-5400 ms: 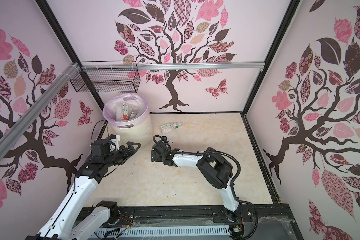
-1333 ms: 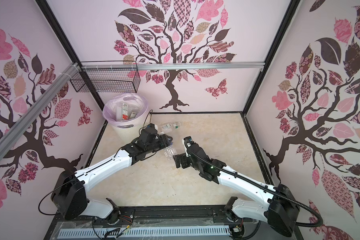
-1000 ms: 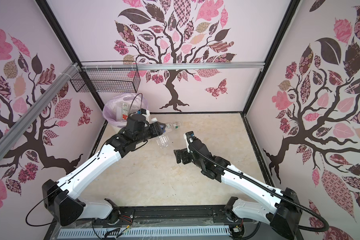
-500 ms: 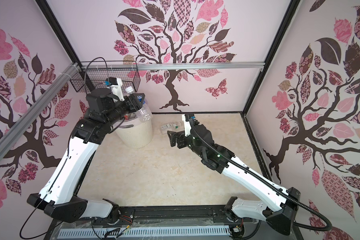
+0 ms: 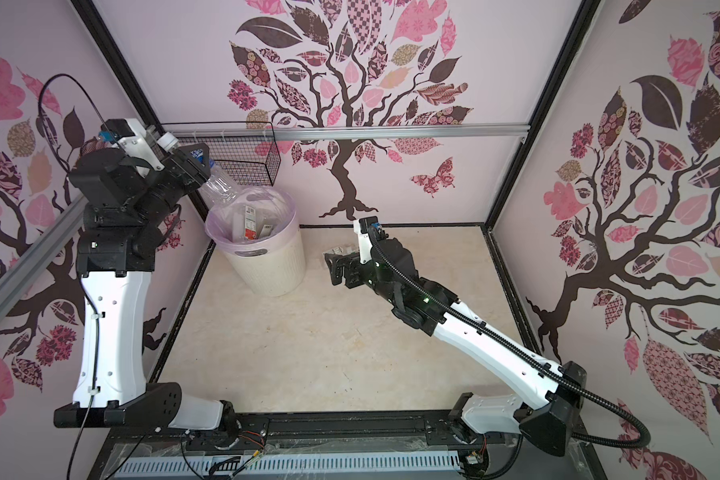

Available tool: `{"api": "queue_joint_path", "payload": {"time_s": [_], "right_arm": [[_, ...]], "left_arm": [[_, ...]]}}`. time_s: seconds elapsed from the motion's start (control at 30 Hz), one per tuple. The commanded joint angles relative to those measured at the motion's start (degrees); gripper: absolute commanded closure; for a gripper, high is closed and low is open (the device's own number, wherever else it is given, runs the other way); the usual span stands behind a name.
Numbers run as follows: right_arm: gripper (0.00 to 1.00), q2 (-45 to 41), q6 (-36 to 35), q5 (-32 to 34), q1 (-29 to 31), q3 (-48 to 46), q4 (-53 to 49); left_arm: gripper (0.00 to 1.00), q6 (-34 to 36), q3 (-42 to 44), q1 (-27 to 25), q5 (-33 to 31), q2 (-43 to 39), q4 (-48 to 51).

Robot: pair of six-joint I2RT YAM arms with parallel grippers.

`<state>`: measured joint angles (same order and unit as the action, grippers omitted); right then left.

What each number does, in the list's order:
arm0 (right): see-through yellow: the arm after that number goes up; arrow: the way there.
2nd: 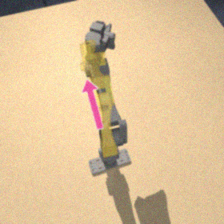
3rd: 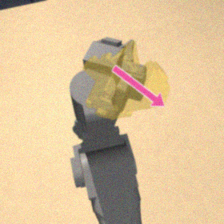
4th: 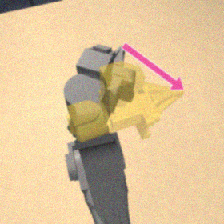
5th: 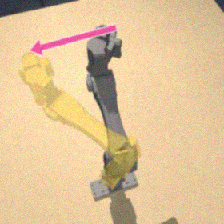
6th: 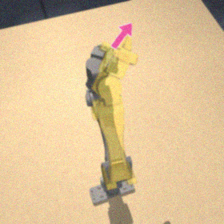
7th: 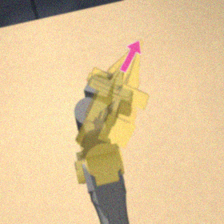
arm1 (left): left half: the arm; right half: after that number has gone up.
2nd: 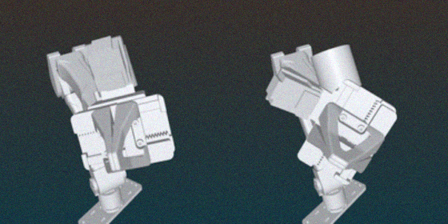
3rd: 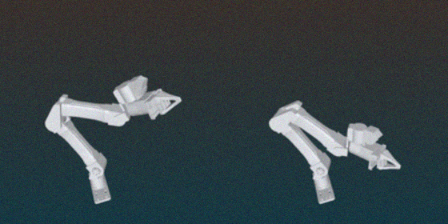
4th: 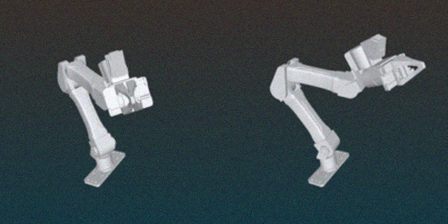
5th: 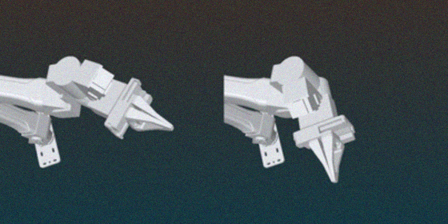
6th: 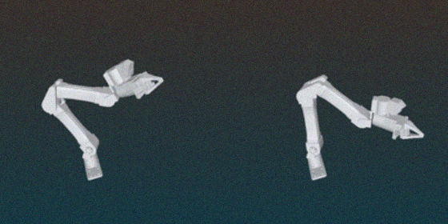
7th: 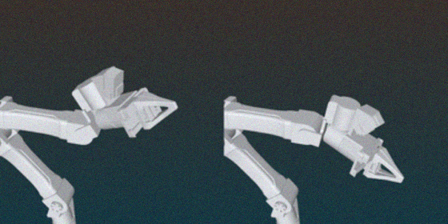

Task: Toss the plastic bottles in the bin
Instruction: 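Open the left gripper to drop the Pocari bottle into the bin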

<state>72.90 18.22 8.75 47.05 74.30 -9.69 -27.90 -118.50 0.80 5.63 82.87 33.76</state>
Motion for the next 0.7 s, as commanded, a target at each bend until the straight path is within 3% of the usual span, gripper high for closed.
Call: {"api": "queue_joint_path", "payload": {"time_s": [0.0,0.1,0.13,0.23,0.27,0.33,0.47,0.67], "right_arm": [[0.00,0.95,0.86,-0.40,-0.30,0.60,0.23],[0.01,1.26,1.63,-0.74,-0.37,-0.07,0.24],[0.00,1.25,1.94,-0.99,-0.32,-0.41,0.19],[0.00,0.95,2.73,-1.84,-0.31,-1.12,-0.23],[0.00,0.62,2.82,-1.89,-0.34,-1.38,-0.39],[0.01,-0.02,2.89,-1.51,-0.32,-2.52,-0.20],[0.01,-0.49,3.64,-1.41,-0.38,-4.30,0.37],[0.00,-1.56,6.33,-2.52,-0.37,-7.35,1.33]], "left_arm": [[0.51,-2.07,3.84,0.79,3.15,1.57,-3.83],[0.50,-4.82,9.28,0.80,5.48,4.66,-6.11],[0.45,-5.75,10.82,0.78,6.24,6.14,-6.44],[0.08,-6.89,8.08,0.95,7.23,13.02,0.00],[0.02,-6.92,5.66,0.96,8.39,14.81,2.67],[0.02,-6.29,5.82,0.23,10.48,14.50,3.22],[0.02,-6.62,14.19,-1.32,8.17,7.46,-2.78],[0.02,-6.40,16.25,-2.97,8.72,1.87,-1.67]]}}
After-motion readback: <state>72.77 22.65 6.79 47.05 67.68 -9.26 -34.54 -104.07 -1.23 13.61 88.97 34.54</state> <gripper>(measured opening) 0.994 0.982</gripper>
